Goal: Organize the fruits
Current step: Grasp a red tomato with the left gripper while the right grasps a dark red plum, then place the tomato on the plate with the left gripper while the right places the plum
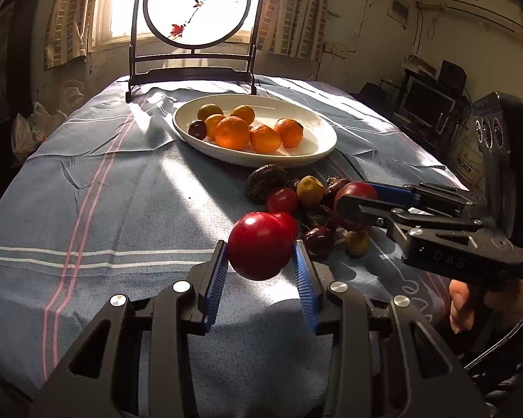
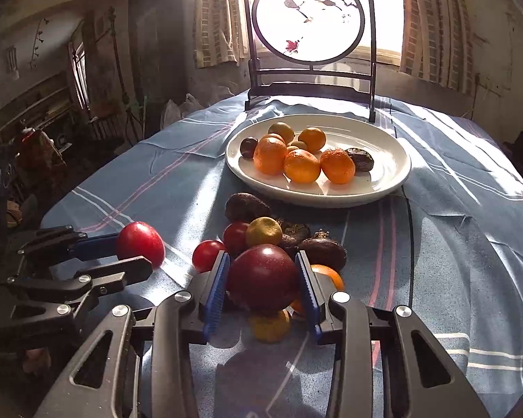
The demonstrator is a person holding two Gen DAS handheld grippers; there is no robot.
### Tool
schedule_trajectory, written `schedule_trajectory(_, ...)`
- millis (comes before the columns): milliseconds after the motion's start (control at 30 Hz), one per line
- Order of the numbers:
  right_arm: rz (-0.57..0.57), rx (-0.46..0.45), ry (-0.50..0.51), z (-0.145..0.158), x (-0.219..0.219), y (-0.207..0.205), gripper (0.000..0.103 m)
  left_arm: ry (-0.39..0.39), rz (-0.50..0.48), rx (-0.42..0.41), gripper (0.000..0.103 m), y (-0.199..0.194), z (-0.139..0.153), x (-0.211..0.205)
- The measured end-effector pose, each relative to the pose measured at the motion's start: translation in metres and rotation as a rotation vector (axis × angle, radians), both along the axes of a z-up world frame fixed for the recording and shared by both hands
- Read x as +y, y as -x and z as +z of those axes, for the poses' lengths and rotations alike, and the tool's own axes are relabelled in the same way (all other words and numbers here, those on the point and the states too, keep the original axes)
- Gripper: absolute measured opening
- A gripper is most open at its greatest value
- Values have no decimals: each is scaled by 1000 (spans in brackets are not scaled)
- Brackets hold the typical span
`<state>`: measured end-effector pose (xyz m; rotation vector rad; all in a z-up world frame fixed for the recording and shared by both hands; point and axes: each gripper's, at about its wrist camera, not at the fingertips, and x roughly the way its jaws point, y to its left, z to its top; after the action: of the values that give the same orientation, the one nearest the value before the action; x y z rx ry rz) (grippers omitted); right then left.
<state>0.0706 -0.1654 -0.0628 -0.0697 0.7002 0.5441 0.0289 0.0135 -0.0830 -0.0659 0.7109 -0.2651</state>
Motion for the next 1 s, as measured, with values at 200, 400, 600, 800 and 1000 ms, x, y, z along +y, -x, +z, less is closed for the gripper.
schedule_trajectory(200, -42, 45, -175, 30, -37, -39, 39, 6, -41, -24, 37, -27, 18, -8)
schedule_trajectory(400, -126, 77, -214, 38, -53, -101, 39, -19, -63, -9, 37, -92, 26, -27)
schedule_trajectory(600, -154, 135, -218, 17, -50, -136, 42, -76, -52, 63, 37, -144, 10, -44)
schedule_trajectory(800, -150, 55, -249, 31, -61, -108, 58, -84, -24, -24, 65, -115, 28, -34)
schedule_trajectory(1000, -159, 69, -247, 18, -80, -62, 58, -132, -122, -21, 65, -54, 27, -33)
